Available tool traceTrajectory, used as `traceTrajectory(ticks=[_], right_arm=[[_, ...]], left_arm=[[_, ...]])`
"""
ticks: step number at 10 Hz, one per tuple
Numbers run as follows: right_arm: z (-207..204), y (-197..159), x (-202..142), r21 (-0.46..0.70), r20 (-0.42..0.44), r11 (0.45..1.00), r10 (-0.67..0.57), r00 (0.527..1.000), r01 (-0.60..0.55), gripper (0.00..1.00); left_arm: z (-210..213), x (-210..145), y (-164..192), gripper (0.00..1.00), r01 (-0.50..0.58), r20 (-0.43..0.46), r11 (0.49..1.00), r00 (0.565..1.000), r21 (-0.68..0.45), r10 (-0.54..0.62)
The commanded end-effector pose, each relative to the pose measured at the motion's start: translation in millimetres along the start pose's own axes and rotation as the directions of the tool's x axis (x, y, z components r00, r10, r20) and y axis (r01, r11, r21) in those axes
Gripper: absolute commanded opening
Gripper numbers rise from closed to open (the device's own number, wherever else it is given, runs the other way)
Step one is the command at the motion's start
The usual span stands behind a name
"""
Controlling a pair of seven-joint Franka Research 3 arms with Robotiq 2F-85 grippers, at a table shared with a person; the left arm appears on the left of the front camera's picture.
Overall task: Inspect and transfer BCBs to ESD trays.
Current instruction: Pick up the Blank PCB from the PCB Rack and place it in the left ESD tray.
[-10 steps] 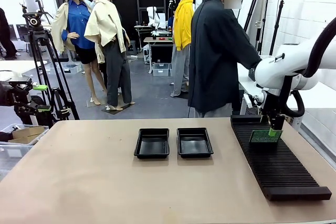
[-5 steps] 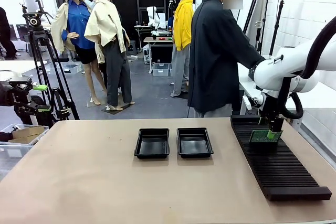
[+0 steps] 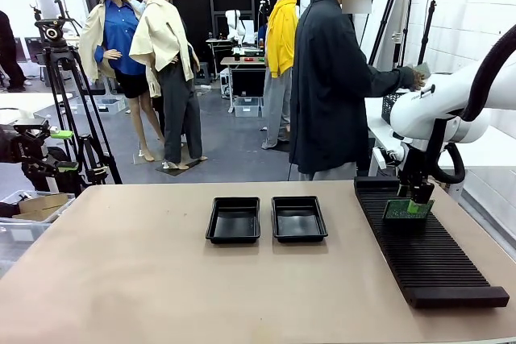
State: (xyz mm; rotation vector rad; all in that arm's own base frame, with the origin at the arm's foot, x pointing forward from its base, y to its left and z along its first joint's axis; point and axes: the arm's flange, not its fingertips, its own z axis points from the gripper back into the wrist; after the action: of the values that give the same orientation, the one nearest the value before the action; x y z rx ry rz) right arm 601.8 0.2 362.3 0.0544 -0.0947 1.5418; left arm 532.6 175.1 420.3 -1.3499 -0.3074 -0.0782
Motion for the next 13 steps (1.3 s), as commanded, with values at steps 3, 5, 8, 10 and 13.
traceTrajectory(ticks=[3, 5, 8, 10, 13], right_arm=[[-3.0, -3.4, -2.0, 0.034, 0.037, 0.999, -0.012, 0.999, 0.011, 0.49], [-4.1, -3.6, -2.9, 0.044, 0.039, 0.999, -0.025, 0.999, 0.023, 0.49], [-2.8, -3.9, -2.1, 0.053, 0.038, 0.998, -0.028, 0.999, 0.026, 0.46], [-1.1, -3.1, -1.2, 0.048, 0.034, 0.999, -0.02, 0.999, 0.018, 0.2], [0.4, -1.3, -0.3, 0.051, 0.026, 0.999, -0.014, 1.0, 0.013, 0.0]], left_arm=[[0.5, 0.8, -2.8, 1.0, -0.011, 0.003, 1.0, 1.0, -0.001, 0.011], [0.5, 0.8, -2.8, 1.0, -0.011, 0.003, 1.0, 1.0, -0.001, 0.011], [0.5, 0.8, -2.8, 1.0, -0.011, 0.003, 1.0, 1.0, -0.001, 0.011], [0.5, 0.8, -2.8, 1.0, -0.011, 0.003, 1.0, 1.0, -0.001, 0.011], [0.5, 0.8, -2.8, 1.0, -0.011, 0.003, 1.0, 1.0, -0.001, 0.011]])
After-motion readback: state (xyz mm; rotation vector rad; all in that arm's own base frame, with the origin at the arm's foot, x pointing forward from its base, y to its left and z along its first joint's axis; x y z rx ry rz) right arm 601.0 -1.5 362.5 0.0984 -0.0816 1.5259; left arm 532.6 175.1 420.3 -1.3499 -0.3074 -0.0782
